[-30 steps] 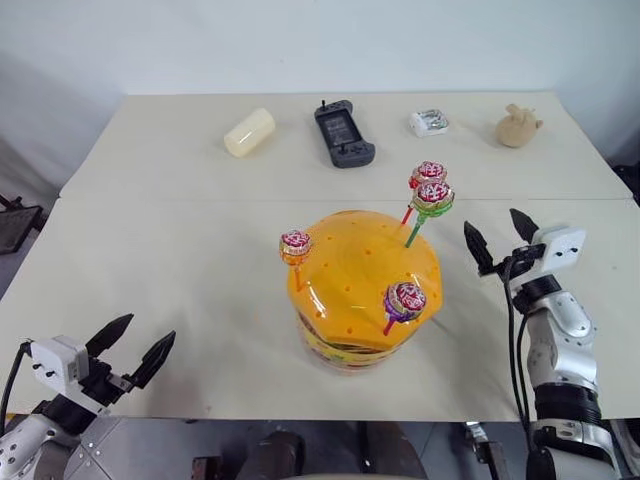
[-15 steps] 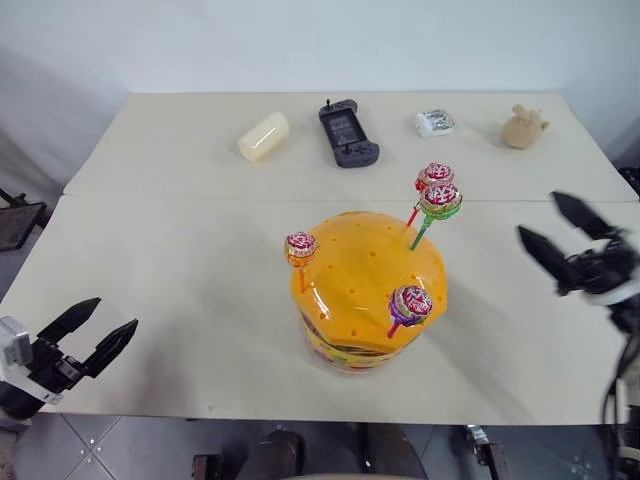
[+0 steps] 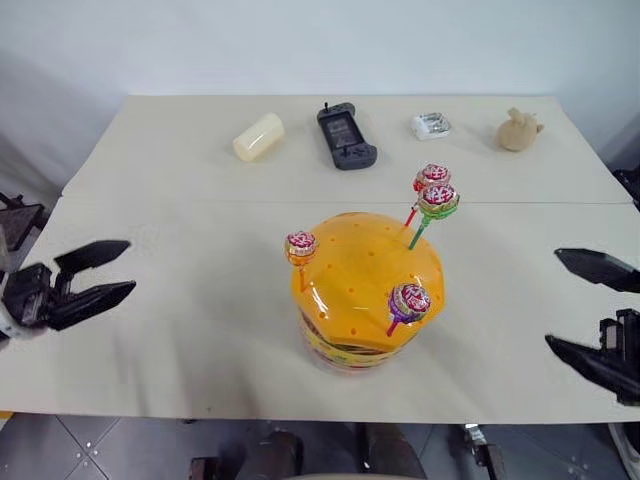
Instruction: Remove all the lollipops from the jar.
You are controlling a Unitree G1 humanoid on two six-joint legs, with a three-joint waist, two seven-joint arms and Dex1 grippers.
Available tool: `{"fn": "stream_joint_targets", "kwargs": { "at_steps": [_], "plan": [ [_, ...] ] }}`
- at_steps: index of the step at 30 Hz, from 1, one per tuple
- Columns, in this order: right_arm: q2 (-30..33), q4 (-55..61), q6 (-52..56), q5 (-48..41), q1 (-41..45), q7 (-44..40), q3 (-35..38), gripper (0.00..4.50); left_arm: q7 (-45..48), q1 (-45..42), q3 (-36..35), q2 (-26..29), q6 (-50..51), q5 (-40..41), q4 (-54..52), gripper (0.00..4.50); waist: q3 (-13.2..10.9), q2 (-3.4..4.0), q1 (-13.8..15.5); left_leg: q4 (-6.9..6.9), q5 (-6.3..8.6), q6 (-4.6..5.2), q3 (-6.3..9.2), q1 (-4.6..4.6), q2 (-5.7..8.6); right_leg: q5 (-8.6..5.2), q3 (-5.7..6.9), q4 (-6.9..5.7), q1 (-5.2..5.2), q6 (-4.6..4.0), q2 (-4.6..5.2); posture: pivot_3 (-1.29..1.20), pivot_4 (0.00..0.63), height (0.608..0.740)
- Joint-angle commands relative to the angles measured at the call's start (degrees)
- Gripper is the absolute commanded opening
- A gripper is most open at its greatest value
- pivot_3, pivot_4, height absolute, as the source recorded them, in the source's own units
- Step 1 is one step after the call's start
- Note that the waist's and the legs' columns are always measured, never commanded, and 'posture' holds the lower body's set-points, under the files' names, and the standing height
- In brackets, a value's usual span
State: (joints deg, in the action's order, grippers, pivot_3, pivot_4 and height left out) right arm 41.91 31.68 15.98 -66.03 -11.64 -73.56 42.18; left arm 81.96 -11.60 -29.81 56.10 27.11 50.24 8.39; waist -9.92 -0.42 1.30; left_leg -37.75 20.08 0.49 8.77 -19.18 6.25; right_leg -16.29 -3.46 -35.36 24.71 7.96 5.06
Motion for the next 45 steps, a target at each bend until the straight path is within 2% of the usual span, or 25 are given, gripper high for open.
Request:
{"fn": "stream_joint_targets", "kwargs": {
  "at_steps": [1, 4, 8, 13, 22, 25, 31, 32, 38, 41, 43, 45],
  "plan": [
    [0.5, -0.1, -1.5, -0.5, 2.7, 0.2, 0.5, 4.5, 6.5, -3.7, 5.2, 3.0, 2.2, -0.9, -0.6, 4.48, 0.0, 0.02, -0.1, 0.0, 0.0, 0.0, 0.0, 0.01, 0.01, 0.0, 0.0, 0.01, -0.02, 0.0, 0.01, 0.0, 0.15, 0.74],
    [1.1, -1.4, -1.1, -0.3, 3.4, 0.2, 1.2, 4.5, 9.4, -7.3, 9.4, 3.1, 4.0, -0.1, -3.5, 4.48, 0.0, 0.08, -0.2, 0.04, 0.07, -0.01, -0.01, -0.02, -0.08, -0.01, -0.02, 0.07, 0.04, -0.01, -0.07, 0.0, 0.15, 0.74],
    [-0.3, 3.1, 0.3, -5.9, 7.2, 9.0, -1.0, 4.5, 4.4, -15.7, 13.7, -2.9, 6.2, 3.3, -8.5, 4.48, 0.0, 0.07, 0.1, -0.05, 0.11, -0.05, 0.03, -0.15, -0.17, 0.0, 0.01, 0.07, 0.06, -0.02, -0.17, 0.0, 0.15, 0.74],
    [-0.6, 7.9, -0.4, -3.3, 5.1, 8.0, -3.2, 4.5, -1.9, -21.5, 17.8, -12.2, 8.0, 5.5, -16.3, 4.48, -0.1, 0.05, 0.2, -0.24, 0.16, -0.09, 0.1, -0.2, -0.19, 0.0, 0.06, 0.19, 0.03, -0.01, -0.24, 0.0, 0.15, 0.74],
    [-2.4, 9.0, -2.4, -0.3, 0.6, 8.0, -2.3, 4.5, -4.8, -27.8, 25.4, -21.1, 8.5, 3.2, -18.7, 4.48, -0.1, -0.01, 0.2, -0.39, 0.2, -0.09, 0.01, -0.14, -0.23, 0.01, -0.02, 0.04, 0.01, 0.01, -0.38, 0.0, 0.15, 0.74],
    [-3.1, 8.4, -3.4, 1.2, -2.5, 6.8, -0.9, 4.5, -5.1, -28.3, 27.4, -22.8, 9.1, 3.2, -19.8, 3.92, -0.1, -0.03, 0.2, -0.45, 0.2, -0.09, 0.01, -0.11, -0.2, 0.01, -0.04, 0.0, -0.03, 0.01, -0.4, 0.0, 0.15, 0.74],
    [-4.0, 7.6, -4.7, 0.8, -8.5, 4.4, 3.8, 4.5, -4.6, -28.3, 27.4, -22.8, 10.9, 4.8, -20.3, 2.19, -0.1, -0.03, 0.2, -0.43, 0.2, -0.09, 0.0, -0.1, -0.22, 0.01, -0.07, 0.0, -0.02, 0.01, -0.42, 0.0, 0.15, 0.74],
    [-4.1, 7.6, -4.9, 0.7, -9.0, 4.3, 4.2, 4.5, -4.4, -28.6, 27.4, -22.8, 11.0, 4.8, -20.2, 1.79, -0.1, -0.03, 0.2, -0.44, 0.2, -0.09, 0.0, -0.09, -0.22, 0.01, -0.07, 0.0, -0.03, 0.01, -0.42, 0.0, 0.15, 0.74],
    [-5.1, 7.8, -5.8, 0.8, -9.9, 4.8, 4.3, 4.5, -4.5, -31.4, 24.2, -23.4, 14.0, 9.4, -17.3, 0.04, -0.1, -0.03, 0.2, -0.47, 0.2, -0.1, 0.0, -0.07, -0.2, 0.01, -0.07, -0.06, -0.05, 0.01, -0.42, 0.0, 0.15, 0.74],
    [-5.2, 7.7, -5.9, 0.3, -9.3, 5.7, 3.9, 4.5, -7.2, -33.5, 21.1, -23.4, 18.0, 14.4, -14.8, 0.04, -0.1, -0.03, 0.2, -0.46, 0.2, -0.1, 0.01, -0.07, -0.21, 0.01, -0.06, -0.06, -0.04, 0.01, -0.42, 0.0, 0.15, 0.74],
    [-5.0, 7.6, -5.3, -0.6, -8.7, 6.6, 3.4, 4.5, -10.8, -35.9, 17.1, -21.1, 24.6, 20.3, -9.7, 0.04, -0.1, -0.03, 0.2, -0.46, 0.2, -0.1, 0.03, -0.07, -0.21, 0.01, -0.06, -0.06, -0.04, 0.01, -0.42, 0.0, 0.15, 0.74],
    [-4.7, 7.6, -4.7, -1.7, -8.2, 7.5, 3.2, 4.5, -13.5, -37.1, 14.0, -18.9, 28.7, 22.8, -5.0, 0.04, -0.1, -0.04, 0.0, -0.47, 0.19, -0.1, 0.03, -0.07, -0.21, 0.01, -0.06, -0.08, -0.02, 0.0, -0.43, 0.0, 0.15, 0.74]
  ]
}}
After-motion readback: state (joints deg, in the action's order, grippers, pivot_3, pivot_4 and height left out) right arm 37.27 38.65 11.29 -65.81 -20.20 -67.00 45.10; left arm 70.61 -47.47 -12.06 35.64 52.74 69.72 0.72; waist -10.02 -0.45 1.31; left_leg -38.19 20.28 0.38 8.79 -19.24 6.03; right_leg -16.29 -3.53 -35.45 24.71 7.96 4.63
